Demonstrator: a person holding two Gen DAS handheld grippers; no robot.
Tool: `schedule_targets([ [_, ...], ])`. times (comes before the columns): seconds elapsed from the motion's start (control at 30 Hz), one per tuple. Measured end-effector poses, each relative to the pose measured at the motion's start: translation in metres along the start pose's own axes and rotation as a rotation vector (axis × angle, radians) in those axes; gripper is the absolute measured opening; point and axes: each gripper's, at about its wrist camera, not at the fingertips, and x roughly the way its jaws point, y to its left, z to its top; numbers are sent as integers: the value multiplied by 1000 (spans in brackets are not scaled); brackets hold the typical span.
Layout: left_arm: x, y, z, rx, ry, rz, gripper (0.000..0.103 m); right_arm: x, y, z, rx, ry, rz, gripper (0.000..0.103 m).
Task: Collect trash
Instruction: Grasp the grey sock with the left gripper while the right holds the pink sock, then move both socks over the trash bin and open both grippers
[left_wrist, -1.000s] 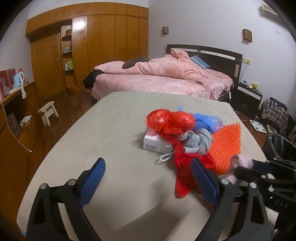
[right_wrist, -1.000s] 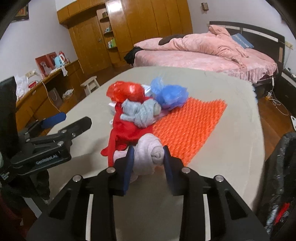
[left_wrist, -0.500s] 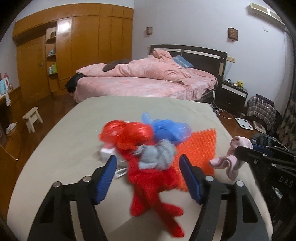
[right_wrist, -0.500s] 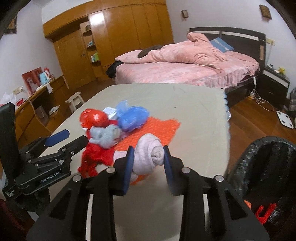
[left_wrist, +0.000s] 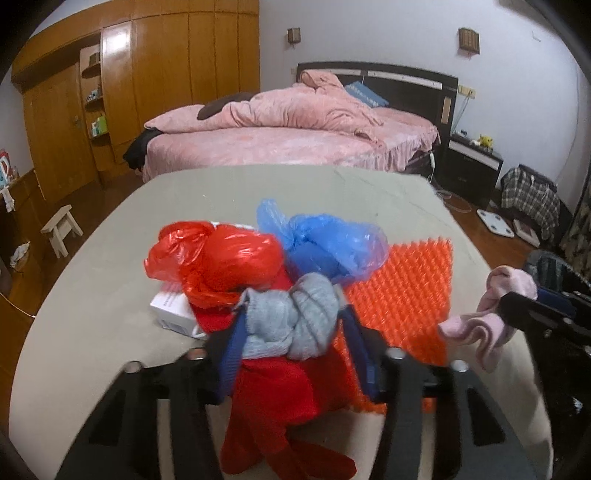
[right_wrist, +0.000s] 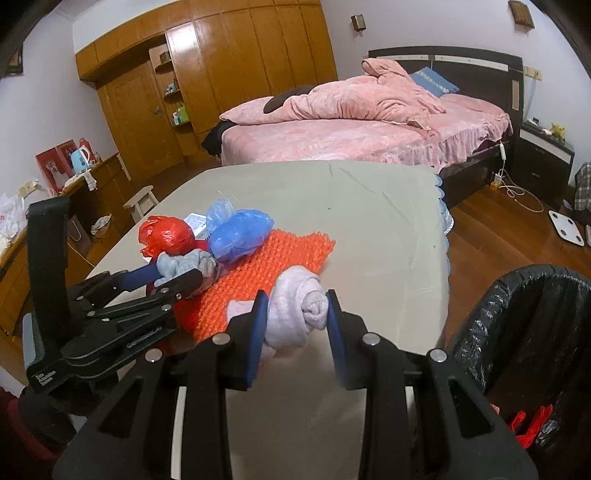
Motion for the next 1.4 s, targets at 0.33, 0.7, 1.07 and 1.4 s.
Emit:
schedule_targets([
  [0.33, -25, -1, 1, -8, -57, -9, 35, -7, 1, 1, 3, -16, -7, 31],
  [0.7, -74, -14, 3, -4, -135, -74, 35, -36, 3, 6, -2, -67, -8, 30],
  [1.07, -109, -36, 11, 11, -194, -137, 35, -83, -7, 9, 7, -132, -32, 30],
  [1.4, -131, -70, 16, 51, -226, -212, 35, -125, -24, 3, 27, -176, -72, 30],
])
